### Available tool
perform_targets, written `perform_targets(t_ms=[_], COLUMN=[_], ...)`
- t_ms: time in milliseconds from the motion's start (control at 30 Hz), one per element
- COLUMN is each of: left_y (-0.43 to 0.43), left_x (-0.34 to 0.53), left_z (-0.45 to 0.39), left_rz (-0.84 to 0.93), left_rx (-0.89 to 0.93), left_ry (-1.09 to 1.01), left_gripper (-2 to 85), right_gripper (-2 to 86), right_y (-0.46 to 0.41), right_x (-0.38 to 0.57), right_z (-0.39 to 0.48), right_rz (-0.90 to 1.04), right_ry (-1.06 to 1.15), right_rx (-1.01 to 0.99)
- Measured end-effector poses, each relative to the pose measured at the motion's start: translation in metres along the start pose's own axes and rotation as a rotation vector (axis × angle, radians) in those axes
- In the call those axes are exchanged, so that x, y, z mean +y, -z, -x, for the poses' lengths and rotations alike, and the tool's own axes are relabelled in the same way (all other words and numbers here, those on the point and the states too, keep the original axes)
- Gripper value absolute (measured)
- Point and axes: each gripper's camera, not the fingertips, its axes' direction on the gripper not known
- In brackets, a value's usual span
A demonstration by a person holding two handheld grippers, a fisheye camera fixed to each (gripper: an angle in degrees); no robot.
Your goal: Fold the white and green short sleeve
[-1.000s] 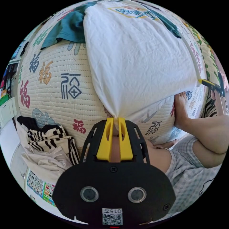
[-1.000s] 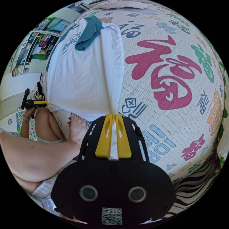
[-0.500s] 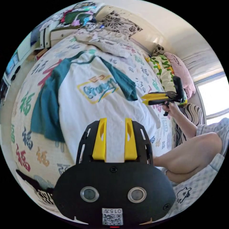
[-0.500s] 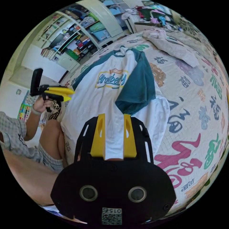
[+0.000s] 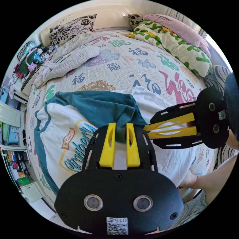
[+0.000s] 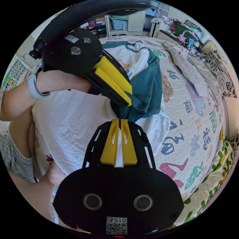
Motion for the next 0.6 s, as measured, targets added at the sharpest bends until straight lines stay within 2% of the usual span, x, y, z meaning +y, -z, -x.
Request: perform_targets(t_ms=[67,100,167,233,333,400,467,533,600], left_y=[0.013,0.024,0.041,0.055,0.057,0.045,0.022,0.001,0.010], left_x=[0.009,0.015,0.021,0.022,-0.010,-0.044,-0.075,-0.083,-0.058], left_z=[0.020,0.038,0.065,0.095,0.106,0.098,0.088,0.086,0.090], left_rz=[-0.064,-0.125,-0.268,-0.496,-0.689,-0.681,-0.579,-0.444,-0.491], left_rx=[0.064,0.153,0.310,0.521,0.647,0.648,0.608,0.606,0.635], left_ry=[0.097,0.182,0.306,0.461,0.520,0.488,0.447,0.440,0.418], left_gripper=[1.4,0.8,0.3,0.1,0.6,1.7,4.8,6.8,7.5], right_gripper=[0.2,0.0,-0.2,-0.2,-0.1,0.1,0.5,1.7,4.1], right_y=[0.010,0.020,0.037,0.062,0.084,0.085,0.076,0.045,0.027], right_x=[0.007,0.013,0.023,0.043,0.069,0.082,0.094,0.113,0.127], right_z=[-0.014,-0.026,-0.050,-0.089,-0.141,-0.167,-0.192,-0.227,-0.241], right_rz=[-0.044,-0.103,-0.201,-0.373,-0.563,-0.576,-0.524,-0.401,-0.342], right_ry=[-0.042,-0.095,-0.191,-0.348,-0.550,-0.660,-0.769,-0.910,-0.981], right_rx=[-0.073,-0.125,-0.207,-0.295,-0.340,-0.262,-0.145,-0.196,-0.276])
